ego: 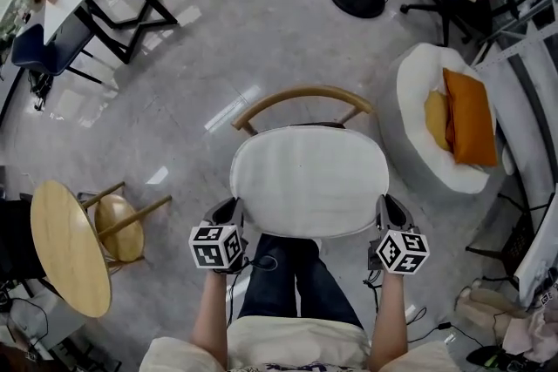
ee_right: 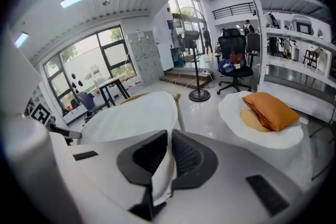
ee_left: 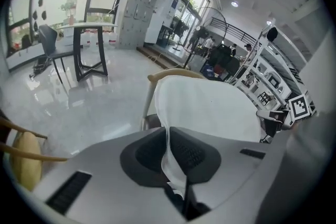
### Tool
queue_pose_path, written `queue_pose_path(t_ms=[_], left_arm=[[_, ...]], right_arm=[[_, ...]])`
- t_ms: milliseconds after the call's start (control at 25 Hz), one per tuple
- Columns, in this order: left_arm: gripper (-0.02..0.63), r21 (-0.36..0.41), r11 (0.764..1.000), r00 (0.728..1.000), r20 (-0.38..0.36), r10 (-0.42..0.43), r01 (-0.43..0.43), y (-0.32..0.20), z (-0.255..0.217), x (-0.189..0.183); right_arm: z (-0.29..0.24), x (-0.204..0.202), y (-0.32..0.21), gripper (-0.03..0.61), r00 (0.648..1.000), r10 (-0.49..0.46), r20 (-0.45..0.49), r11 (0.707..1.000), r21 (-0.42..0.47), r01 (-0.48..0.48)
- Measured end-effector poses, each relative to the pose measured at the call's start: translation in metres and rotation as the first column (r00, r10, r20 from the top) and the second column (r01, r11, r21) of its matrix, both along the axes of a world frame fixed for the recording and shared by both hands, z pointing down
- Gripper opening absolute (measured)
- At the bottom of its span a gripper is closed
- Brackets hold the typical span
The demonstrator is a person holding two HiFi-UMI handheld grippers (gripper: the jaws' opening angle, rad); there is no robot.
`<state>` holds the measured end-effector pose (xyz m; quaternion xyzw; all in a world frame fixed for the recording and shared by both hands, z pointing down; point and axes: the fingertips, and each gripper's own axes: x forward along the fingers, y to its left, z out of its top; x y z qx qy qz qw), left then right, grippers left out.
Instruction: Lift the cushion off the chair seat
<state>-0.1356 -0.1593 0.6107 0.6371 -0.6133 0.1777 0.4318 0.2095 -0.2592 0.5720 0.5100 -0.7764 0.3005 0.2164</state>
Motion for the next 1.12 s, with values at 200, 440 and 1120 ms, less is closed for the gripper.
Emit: queue_pose_path(t_ms=[200,440,1120], left_arm=[[0.038,0.067,0.997,0.999,0.023,-0.046,0.044,0.043,-0.053,0.028],[0.038,0.144,0.985,0.994,0.047,-0.099,0.091,0.090,-0.119,0.052],[0.037,0.307,0.941,0.976,0.113,-0.184,0.142,0.178,-0.236,0.103]], right_arm=[[-0.054,0.025,0.034,0.044,0.999,-0.044,0.007,0.996,0.082,0.043],[-0.115,0.047,0.070,0.044,0.997,-0.073,0.012,0.985,0.157,0.070],[-0.222,0.095,0.149,0.046,0.992,-0.120,0.037,0.941,0.322,0.102]])
